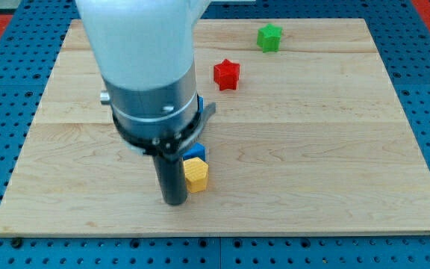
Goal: Move the yellow hexagon bottom left to the blue triangle
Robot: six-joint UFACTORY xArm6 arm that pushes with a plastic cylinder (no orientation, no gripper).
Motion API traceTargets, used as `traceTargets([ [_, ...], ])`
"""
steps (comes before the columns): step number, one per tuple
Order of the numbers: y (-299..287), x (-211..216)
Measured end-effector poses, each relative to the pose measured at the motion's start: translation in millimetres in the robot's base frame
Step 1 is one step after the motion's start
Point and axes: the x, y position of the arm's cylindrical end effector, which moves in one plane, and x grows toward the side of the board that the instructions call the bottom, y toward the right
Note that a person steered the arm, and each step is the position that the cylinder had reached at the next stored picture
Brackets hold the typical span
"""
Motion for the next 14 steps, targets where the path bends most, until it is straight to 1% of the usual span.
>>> traceTargets([
  [1,78,32],
  [2,175,24],
  [3,199,17],
  [4,202,17],
  [5,217,17],
  [7,261,17],
  [9,285,15],
  [11,326,15],
  [14,331,15],
])
